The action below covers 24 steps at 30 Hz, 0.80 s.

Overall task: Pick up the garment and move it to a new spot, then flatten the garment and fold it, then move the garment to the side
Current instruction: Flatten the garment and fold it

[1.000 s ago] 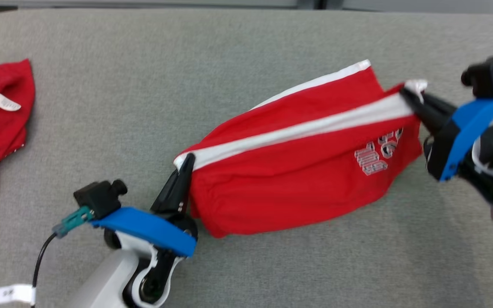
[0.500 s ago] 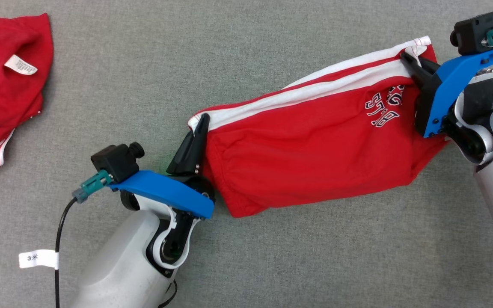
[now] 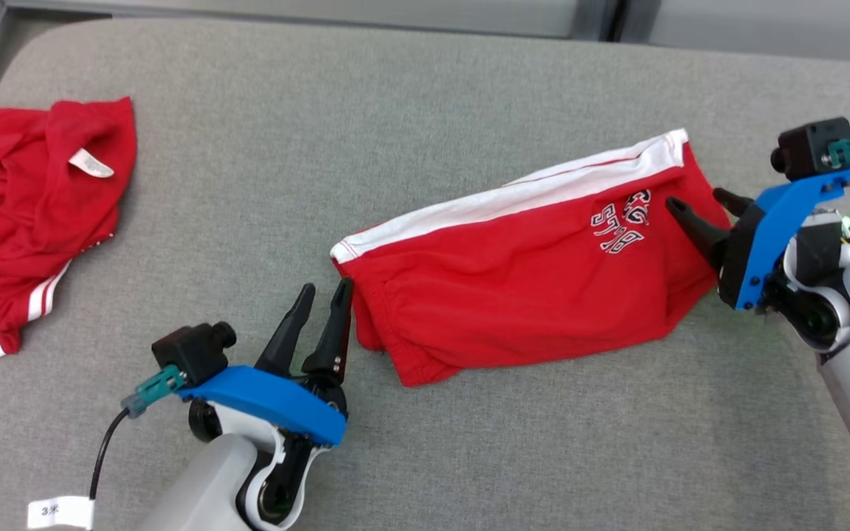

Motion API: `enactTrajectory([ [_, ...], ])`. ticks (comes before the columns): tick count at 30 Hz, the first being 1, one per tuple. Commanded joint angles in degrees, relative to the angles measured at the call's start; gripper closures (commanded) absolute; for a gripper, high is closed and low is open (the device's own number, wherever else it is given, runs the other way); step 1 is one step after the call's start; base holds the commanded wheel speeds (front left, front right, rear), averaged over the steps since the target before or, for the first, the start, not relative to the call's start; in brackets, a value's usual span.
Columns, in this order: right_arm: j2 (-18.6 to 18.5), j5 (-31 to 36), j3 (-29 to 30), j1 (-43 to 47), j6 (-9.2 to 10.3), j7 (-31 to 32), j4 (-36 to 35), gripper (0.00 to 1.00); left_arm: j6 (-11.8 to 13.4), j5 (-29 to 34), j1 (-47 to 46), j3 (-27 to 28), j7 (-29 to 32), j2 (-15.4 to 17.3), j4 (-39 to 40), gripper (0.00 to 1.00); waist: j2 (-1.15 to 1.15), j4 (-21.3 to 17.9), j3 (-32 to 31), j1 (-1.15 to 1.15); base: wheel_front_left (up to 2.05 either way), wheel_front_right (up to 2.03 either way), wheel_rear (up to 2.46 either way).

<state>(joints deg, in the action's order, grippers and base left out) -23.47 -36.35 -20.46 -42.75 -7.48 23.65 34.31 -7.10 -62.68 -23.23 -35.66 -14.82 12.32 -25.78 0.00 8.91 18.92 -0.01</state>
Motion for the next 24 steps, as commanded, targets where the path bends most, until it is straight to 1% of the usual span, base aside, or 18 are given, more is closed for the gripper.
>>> enactTrajectory([
  [1,-0.3,-0.2,0.3,1.0,-0.03,0.0,-0.2,0.00,-0.2,0.5,0.3,0.4,-0.3,0.2,0.2,0.00,0.00,-0.8,-1.2,0.01,0.00,0.00,0.00],
  [2,-0.4,-0.5,1.5,2.2,-0.03,-0.4,-0.6,0.00,0.0,2.0,1.1,1.2,-0.4,1.1,0.7,0.00,0.00,-0.7,-2.0,0.01,0.00,0.00,0.00],
  [4,-0.4,-0.4,2.2,2.6,-0.03,-0.6,-0.7,0.00,0.3,2.9,1.4,2.0,-0.4,1.4,1.2,0.00,0.00,-0.6,-2.1,0.01,0.00,0.00,0.00],
  [7,0.3,0.8,4.7,3.0,-0.03,-1.1,0.6,0.00,0.7,7.5,1.9,6.9,-0.4,1.6,3.2,0.00,0.00,0.1,-1.8,0.01,0.00,0.00,0.00],
  [10,2.0,2.4,7.5,2.2,-0.03,-1.6,2.1,0.00,0.9,14.8,2.1,12.3,-0.4,0.7,5.2,0.00,0.00,0.9,-0.7,0.01,0.00,0.00,0.00],
  [12,3.1,4.0,9.5,1.5,-0.03,-1.7,3.4,0.00,0.8,21.2,1.7,15.7,-0.4,0.2,6.9,0.00,0.00,1.5,0.1,0.01,0.00,0.00,0.00],
  [15,4.7,6.7,12.6,0.1,-0.03,-2.7,5.7,0.00,0.6,30.1,1.5,19.6,-0.4,-1.3,9.0,0.00,0.00,2.4,1.6,0.01,0.00,0.00,0.00],
  [17,5.9,9.1,14.4,-0.6,-0.03,-3.1,7.4,0.00,0.4,34.0,2.1,21.9,-0.4,-2.6,10.0,0.00,0.00,2.7,2.4,0.01,0.00,0.00,0.00],
  [21,8.3,12.4,16.7,-1.1,-0.03,-2.8,10.4,0.00,-0.1,38.1,3.4,24.5,-0.4,-4.6,10.9,0.00,0.00,3.1,3.2,0.01,0.00,0.00,0.00],
  [24,9.1,15.7,18.3,-0.9,0.01,-2.4,12.6,0.00,-0.4,39.7,4.3,25.8,-0.4,-5.1,11.2,0.00,0.00,3.1,3.5,0.01,0.00,0.00,0.00],
])
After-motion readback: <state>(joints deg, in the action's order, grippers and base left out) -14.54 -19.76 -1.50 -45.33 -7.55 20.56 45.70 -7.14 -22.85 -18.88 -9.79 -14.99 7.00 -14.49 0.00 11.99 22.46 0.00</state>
